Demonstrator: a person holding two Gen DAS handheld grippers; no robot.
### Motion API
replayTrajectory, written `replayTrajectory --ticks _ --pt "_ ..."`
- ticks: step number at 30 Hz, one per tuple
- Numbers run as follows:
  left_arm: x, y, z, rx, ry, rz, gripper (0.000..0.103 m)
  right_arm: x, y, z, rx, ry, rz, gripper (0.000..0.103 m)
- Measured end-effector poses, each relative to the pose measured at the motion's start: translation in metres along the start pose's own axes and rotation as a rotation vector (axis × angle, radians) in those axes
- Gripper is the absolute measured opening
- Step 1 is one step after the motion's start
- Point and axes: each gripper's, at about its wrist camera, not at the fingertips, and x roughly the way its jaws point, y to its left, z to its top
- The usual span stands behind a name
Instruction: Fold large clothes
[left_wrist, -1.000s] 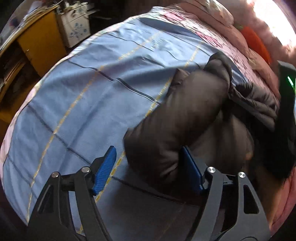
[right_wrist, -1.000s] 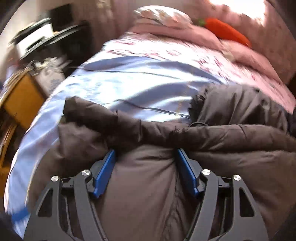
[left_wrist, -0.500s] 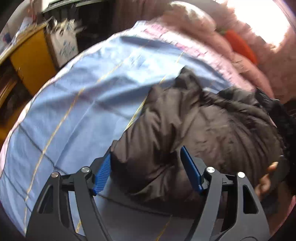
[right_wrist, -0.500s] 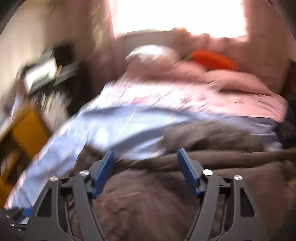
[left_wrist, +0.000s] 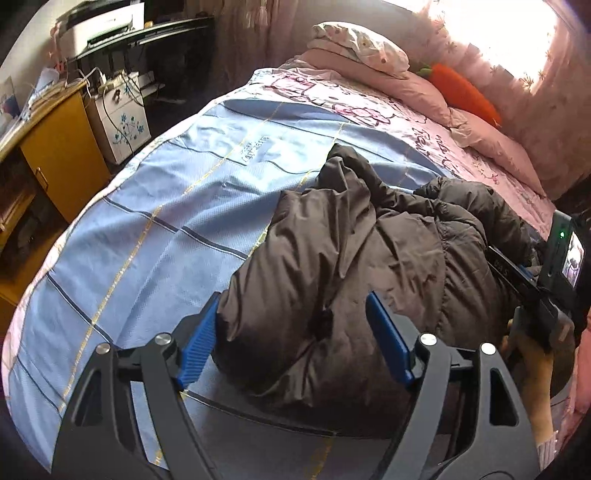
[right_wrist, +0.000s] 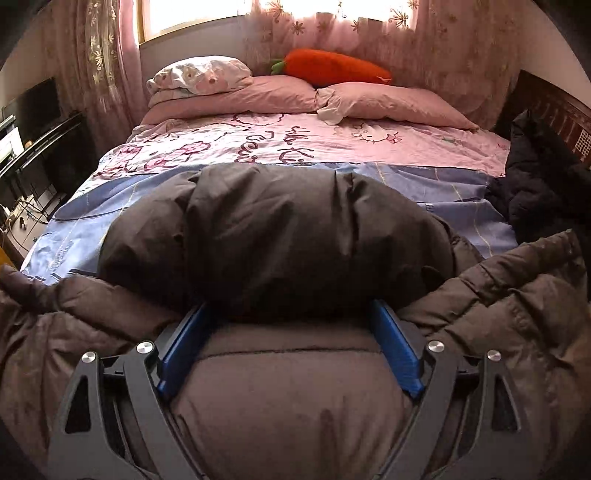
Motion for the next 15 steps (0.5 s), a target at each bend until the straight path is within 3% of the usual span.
replayTrajectory --ticks 9,13,15 --pt "-0.002 -0.005 -0.003 0.045 -0.004 0.026 0.080 0.009 0.000 -0.001 -0.001 0.004 0.006 0.091" --pt "-0.018 -0.009 0.003 0.045 -0.086 0.050 0.080 -0.001 0.001 0.008 -0.027 0.064 0.017 0.089" --pt "-0.038 -0.012 0.006 0.023 -0.169 0.027 0.080 -0.035 -0.013 0.014 0.006 -0.009 0.077 0.088"
